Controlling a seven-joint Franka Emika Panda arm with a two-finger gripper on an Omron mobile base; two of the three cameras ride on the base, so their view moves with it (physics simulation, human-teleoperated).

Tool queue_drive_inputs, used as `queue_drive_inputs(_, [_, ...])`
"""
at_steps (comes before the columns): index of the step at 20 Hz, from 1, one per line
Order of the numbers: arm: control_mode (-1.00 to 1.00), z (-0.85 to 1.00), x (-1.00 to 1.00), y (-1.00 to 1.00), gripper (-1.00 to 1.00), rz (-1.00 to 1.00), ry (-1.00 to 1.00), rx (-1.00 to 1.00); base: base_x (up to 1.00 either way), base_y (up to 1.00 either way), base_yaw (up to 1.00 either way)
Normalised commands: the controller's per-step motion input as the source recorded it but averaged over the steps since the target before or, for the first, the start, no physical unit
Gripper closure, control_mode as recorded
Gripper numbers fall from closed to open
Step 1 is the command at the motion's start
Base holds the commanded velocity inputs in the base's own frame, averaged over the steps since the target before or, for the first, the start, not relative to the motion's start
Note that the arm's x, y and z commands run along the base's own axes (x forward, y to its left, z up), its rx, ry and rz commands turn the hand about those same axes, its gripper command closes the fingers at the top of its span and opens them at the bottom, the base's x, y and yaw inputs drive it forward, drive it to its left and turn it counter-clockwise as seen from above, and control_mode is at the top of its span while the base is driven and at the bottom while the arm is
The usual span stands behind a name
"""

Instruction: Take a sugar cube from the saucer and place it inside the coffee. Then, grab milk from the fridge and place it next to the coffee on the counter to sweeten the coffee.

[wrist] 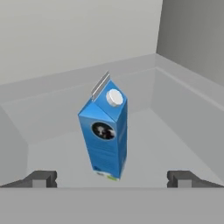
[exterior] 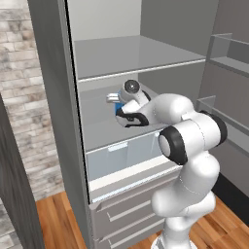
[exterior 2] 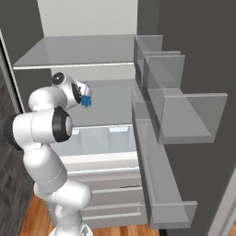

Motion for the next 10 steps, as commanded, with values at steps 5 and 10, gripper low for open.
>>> queue_drive_inputs(5, [-1.0, -0.06, 0.21, 0.0, -1.0, 0.0, 0.0, 0.0, 0.0, 0.0, 0.0])
queue_drive_inputs(10, [-1.0, -0.04, 0.17, 0.04, -1.0, 0.0, 0.0, 0.0, 0.0, 0.0, 0.0])
